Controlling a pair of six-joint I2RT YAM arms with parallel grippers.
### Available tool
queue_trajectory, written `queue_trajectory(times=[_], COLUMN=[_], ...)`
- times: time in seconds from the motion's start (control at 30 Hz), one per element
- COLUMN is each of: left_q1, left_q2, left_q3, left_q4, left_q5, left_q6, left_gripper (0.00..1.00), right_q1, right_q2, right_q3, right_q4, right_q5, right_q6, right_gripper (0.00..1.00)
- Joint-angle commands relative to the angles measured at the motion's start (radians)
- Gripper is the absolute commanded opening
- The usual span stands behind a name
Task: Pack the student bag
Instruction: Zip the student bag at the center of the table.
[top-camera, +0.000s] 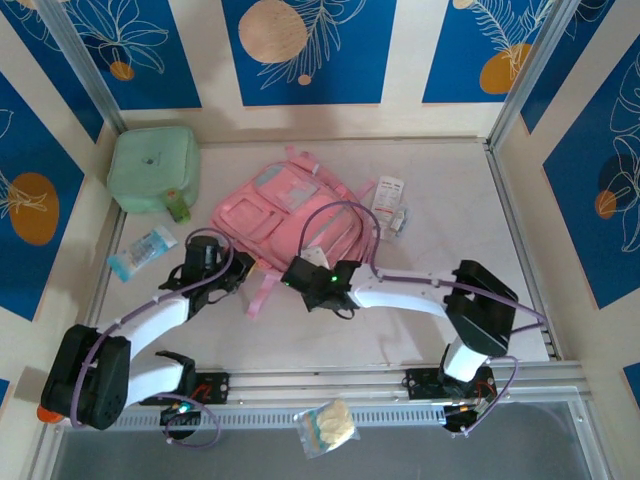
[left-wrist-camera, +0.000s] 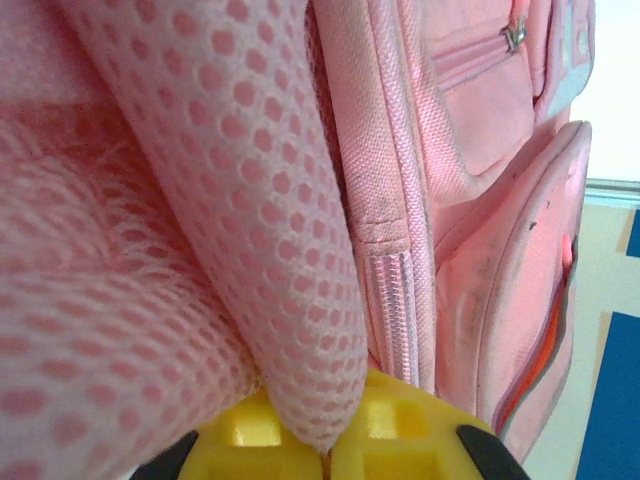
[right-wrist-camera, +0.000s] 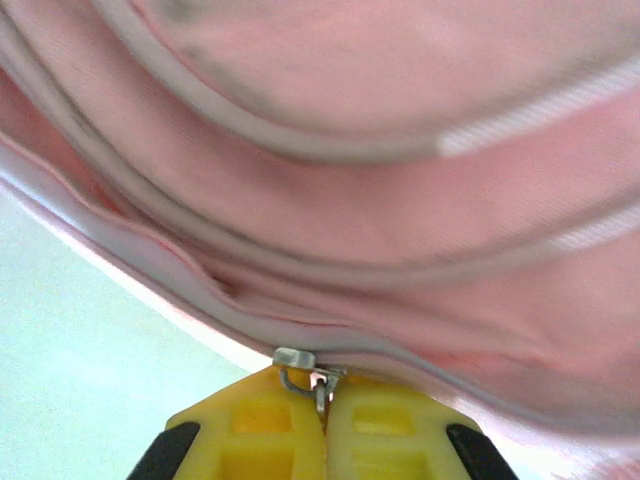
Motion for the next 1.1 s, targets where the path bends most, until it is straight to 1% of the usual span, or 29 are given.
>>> queue_trajectory(times=[0.0, 0.1, 0.17, 0.27, 0.37, 0.4, 0.43, 0.5, 0.57, 0.63, 0.67, 0.73, 0.77, 0.8, 0.83, 0.9, 0.93, 1.0, 1.07], left_q1=[0.090, 0.116, 0.122, 0.123, 0.131, 0.134, 0.140, 0.142, 0.143, 0.138, 0.131, 0.115, 0.096, 0.063, 0.035, -0.039, -0.071, -0.143, -0.205], left_q2=[0.028, 0.110, 0.171, 0.252, 0.313, 0.321, 0.318, 0.269, 0.220, 0.186, 0.165, 0.106, 0.060, 0.013, -0.025, -0.093, -0.117, -0.168, -0.184], left_q3=[0.093, 0.169, 0.209, 0.245, 0.317, 0.336, 0.341, 0.286, 0.232, 0.207, 0.176, 0.079, 0.016, -0.033, -0.049, -0.028, -0.027, -0.070, -0.083], left_q4=[-0.018, -0.042, -0.034, 0.052, 0.041, 0.013, -0.001, 0.024, 0.041, 0.001, 0.010, 0.086, 0.148, 0.171, 0.145, 0.018, -0.014, 0.031, 0.069], left_q5=[-0.017, 0.024, 0.056, 0.105, 0.154, 0.160, 0.155, 0.104, 0.090, 0.104, 0.114, 0.113, 0.088, 0.048, 0.019, -0.043, -0.077, -0.158, -0.222], left_q6=[0.130, 0.188, 0.203, 0.195, 0.229, 0.246, 0.253, 0.250, 0.245, 0.237, 0.210, 0.111, 0.050, 0.009, -0.008, -0.011, -0.031, -0.114, -0.141], left_gripper=[0.00, 0.00, 0.00, 0.00, 0.00, 0.04, 0.13, 0.27, 0.37, 0.42, 0.44, 0.47, 0.48, 0.49, 0.51, 0.55, 0.55, 0.57, 0.57], right_q1=[-0.014, -0.017, -0.011, 0.027, 0.041, 0.035, 0.032, 0.032, 0.035, 0.035, 0.035, 0.037, 0.040, 0.041, 0.042, 0.046, 0.047, 0.049, 0.051], right_q2=[-0.073, -0.098, -0.096, -0.080, -0.050, -0.037, -0.021, 0.011, 0.032, 0.043, 0.046, 0.047, 0.048, 0.047, 0.047, 0.047, 0.049, 0.054, 0.059], right_q3=[-0.055, -0.066, -0.048, 0.005, 0.065, 0.081, 0.096, 0.128, 0.141, 0.144, 0.146, 0.145, 0.144, 0.142, 0.142, 0.138, 0.134, 0.135, 0.138], right_q4=[-0.191, -0.238, -0.241, -0.153, -0.065, -0.043, -0.035, -0.043, -0.039, -0.030, -0.027, -0.027, -0.029, -0.033, -0.036, -0.036, -0.034, -0.035, -0.041], right_q5=[0.076, 0.102, 0.084, 0.001, -0.093, -0.117, -0.124, -0.103, -0.106, -0.119, -0.123, -0.129, -0.130, -0.130, -0.130, -0.129, -0.127, -0.121, -0.114], right_q6=[0.053, 0.062, 0.051, -0.004, -0.009, -0.007, -0.004, 0.000, -0.005, -0.008, -0.005, 0.003, 0.007, 0.010, 0.013, 0.013, 0.012, 0.014, 0.019], right_gripper=[0.00, 0.00, 0.00, 0.00, 0.00, 0.00, 0.00, 0.00, 0.00, 0.00, 0.00, 0.00, 0.00, 0.00, 0.00, 0.00, 0.00, 0.00, 0.00])
